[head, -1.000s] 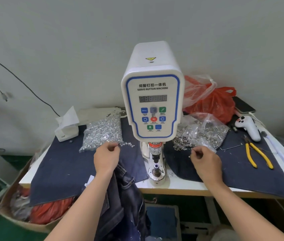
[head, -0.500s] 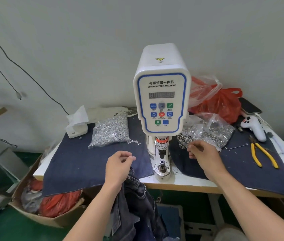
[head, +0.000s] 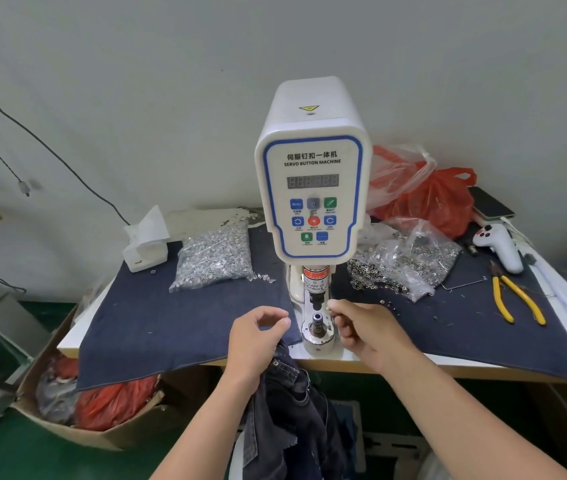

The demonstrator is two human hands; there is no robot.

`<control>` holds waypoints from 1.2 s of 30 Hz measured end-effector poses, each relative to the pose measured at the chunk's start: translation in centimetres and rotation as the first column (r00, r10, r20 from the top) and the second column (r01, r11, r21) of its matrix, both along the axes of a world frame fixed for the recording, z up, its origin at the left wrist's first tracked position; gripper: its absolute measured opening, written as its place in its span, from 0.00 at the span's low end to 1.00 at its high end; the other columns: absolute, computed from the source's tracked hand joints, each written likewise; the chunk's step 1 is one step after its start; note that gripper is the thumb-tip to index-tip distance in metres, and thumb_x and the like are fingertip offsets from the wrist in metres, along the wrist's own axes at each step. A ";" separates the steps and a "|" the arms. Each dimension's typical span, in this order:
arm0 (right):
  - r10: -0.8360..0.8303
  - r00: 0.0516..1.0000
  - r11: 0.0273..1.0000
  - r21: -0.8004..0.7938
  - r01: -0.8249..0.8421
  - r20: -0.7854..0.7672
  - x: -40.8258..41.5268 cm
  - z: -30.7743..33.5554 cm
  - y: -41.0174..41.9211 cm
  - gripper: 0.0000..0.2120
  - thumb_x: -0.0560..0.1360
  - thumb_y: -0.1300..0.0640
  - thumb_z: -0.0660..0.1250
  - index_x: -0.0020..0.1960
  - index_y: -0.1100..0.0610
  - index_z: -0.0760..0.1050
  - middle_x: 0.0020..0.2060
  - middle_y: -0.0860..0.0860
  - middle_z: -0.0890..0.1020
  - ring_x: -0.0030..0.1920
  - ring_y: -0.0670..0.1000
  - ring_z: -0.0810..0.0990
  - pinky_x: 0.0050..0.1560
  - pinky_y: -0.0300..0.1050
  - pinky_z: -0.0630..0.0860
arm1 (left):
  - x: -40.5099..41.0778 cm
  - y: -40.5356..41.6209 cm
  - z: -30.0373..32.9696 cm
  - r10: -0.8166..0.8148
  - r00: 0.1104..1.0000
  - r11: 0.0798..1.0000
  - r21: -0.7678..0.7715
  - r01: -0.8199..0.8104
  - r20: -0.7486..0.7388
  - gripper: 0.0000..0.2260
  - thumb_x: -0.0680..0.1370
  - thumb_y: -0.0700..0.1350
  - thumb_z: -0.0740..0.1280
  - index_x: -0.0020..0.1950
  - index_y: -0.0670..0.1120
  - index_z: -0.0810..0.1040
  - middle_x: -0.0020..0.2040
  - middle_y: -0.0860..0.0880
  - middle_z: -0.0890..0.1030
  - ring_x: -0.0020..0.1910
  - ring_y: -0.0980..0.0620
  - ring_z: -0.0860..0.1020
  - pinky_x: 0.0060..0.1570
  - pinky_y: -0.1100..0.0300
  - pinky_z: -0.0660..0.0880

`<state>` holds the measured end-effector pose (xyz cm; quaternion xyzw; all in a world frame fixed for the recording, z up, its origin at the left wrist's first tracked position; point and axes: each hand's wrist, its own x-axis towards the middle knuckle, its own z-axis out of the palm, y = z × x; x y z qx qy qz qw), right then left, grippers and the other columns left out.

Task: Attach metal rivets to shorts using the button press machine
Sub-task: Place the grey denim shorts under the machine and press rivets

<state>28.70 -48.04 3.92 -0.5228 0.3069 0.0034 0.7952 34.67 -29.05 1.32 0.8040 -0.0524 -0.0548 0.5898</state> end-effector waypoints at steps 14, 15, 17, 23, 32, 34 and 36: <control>0.005 1.000 0.941 0.339 0.000 -0.015 0.1 0.4 1.6 0.08 0.78 0.63 0.71 0.41 0.66 0.80 0.29 0.56 0.79 0.25 0.47 0.74 0.23 0.37 0.71 | -0.9 -0.5 0.2 -0.025 0.999 0.997 -0.075 0.023 -0.028 0.04 0.77 0.43 0.77 0.46 0.52 0.88 0.45 0.58 0.88 0.47 0.62 0.84 0.49 0.67 0.76; 0.007 1.000 0.944 0.330 -0.003 -0.012 0.0 0.5 1.6 0.09 0.78 0.63 0.71 0.41 0.66 0.80 0.29 0.56 0.79 0.25 0.47 0.74 0.23 0.37 0.71 | -0.9 -0.6 0.2 -0.024 0.999 0.997 -0.080 0.021 -0.026 0.04 0.76 0.42 0.77 0.46 0.52 0.88 0.45 0.58 0.88 0.47 0.62 0.84 0.48 0.68 0.75; 0.005 1.000 0.949 0.316 -0.004 -0.005 0.0 0.7 1.7 0.09 0.79 0.63 0.70 0.42 0.67 0.80 0.29 0.56 0.79 0.25 0.47 0.74 0.23 0.37 0.71 | -1.0 -0.8 0.2 -0.020 0.999 0.996 -0.086 0.017 -0.030 0.04 0.76 0.42 0.78 0.44 0.51 0.88 0.44 0.57 0.88 0.46 0.62 0.84 0.46 0.69 0.75; 0.014 0.999 0.953 0.301 -0.024 0.033 -0.3 0.8 1.5 0.08 0.79 0.62 0.70 0.46 0.67 0.82 0.30 0.55 0.79 0.26 0.47 0.73 0.25 0.37 0.70 | -1.1 -1.4 0.6 -0.045 0.999 0.993 -0.113 0.041 -0.026 0.02 0.76 0.44 0.78 0.45 0.52 0.88 0.45 0.57 0.88 0.46 0.62 0.84 0.44 0.72 0.74; 0.014 0.997 0.927 -0.375 0.014 0.073 -1.2 -0.3 -2.7 0.13 0.82 0.55 0.64 0.49 0.57 0.86 0.30 0.51 0.81 0.27 0.45 0.71 0.30 0.38 0.69 | -1.2 -3.0 1.1 -0.117 0.993 0.991 -0.076 0.114 -0.032 0.03 0.78 0.49 0.77 0.48 0.58 0.88 0.46 0.63 0.87 0.50 0.67 0.83 0.51 0.69 0.75; -0.039 0.995 0.873 -0.481 0.079 0.093 -1.4 -1.2 -3.9 0.13 0.84 0.54 0.63 0.49 0.54 0.86 0.29 0.50 0.80 0.27 0.45 0.72 0.31 0.40 0.69 | -1.1 -3.2 0.9 -0.120 0.992 0.991 -0.058 0.118 -0.032 0.04 0.77 0.49 0.77 0.47 0.59 0.87 0.45 0.65 0.86 0.50 0.69 0.82 0.48 0.73 0.74; -0.051 0.991 0.872 -0.479 0.104 0.123 -1.5 -1.9 -4.7 0.13 0.84 0.54 0.63 0.49 0.54 0.86 0.29 0.50 0.80 0.27 0.45 0.72 0.30 0.39 0.69 | -1.1 -3.2 0.8 -0.124 0.992 0.991 -0.051 0.122 -0.029 0.04 0.77 0.49 0.77 0.46 0.59 0.87 0.45 0.66 0.86 0.50 0.70 0.81 0.44 0.77 0.74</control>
